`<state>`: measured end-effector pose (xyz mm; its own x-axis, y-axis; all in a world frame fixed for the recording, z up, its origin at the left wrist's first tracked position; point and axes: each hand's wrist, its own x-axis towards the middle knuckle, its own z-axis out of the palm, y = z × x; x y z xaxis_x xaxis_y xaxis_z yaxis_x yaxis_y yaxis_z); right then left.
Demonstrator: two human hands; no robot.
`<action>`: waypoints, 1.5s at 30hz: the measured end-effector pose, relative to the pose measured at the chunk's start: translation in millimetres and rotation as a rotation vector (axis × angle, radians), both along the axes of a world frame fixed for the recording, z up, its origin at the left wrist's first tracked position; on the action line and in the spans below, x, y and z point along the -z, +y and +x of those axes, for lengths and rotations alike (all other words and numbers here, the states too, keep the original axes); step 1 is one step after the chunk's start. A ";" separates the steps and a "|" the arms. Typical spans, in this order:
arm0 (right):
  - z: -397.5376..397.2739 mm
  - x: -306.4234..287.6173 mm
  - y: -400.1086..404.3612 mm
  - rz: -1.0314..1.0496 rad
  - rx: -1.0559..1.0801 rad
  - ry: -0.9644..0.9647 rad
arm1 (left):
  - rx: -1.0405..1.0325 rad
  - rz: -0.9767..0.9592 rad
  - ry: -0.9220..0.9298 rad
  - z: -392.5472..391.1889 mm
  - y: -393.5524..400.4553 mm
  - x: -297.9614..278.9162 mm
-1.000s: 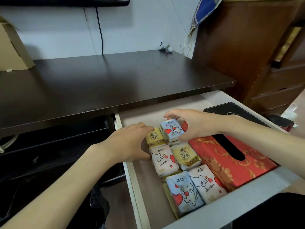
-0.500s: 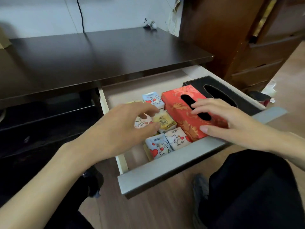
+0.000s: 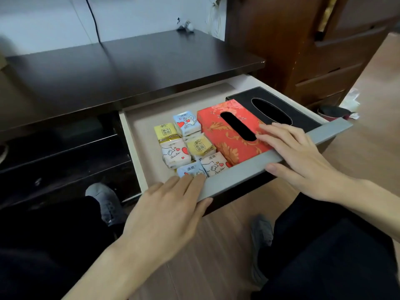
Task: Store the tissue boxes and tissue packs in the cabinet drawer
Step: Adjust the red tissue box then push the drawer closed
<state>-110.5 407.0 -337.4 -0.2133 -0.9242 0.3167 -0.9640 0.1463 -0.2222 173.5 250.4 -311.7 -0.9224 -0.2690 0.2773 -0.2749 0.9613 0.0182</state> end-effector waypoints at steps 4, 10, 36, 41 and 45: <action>-9.4 1.3 -20.5 -0.025 -0.004 0.033 | -0.045 0.063 0.026 -7.8 -15.3 -2.8; -26.9 4.7 -75.7 -0.061 0.007 0.059 | -0.094 0.044 0.032 -24.1 -65.5 -2.9; -65.8 51.7 -143.4 -0.344 0.509 -0.808 | -0.657 1.051 0.814 -42.6 -63.6 85.9; -58.4 59.8 -166.2 -0.317 0.512 -0.722 | -0.657 1.040 0.812 -51.2 -74.5 90.3; -61.0 56.0 -189.9 -0.328 0.524 -0.708 | -0.673 0.982 0.808 -65.3 -94.8 84.0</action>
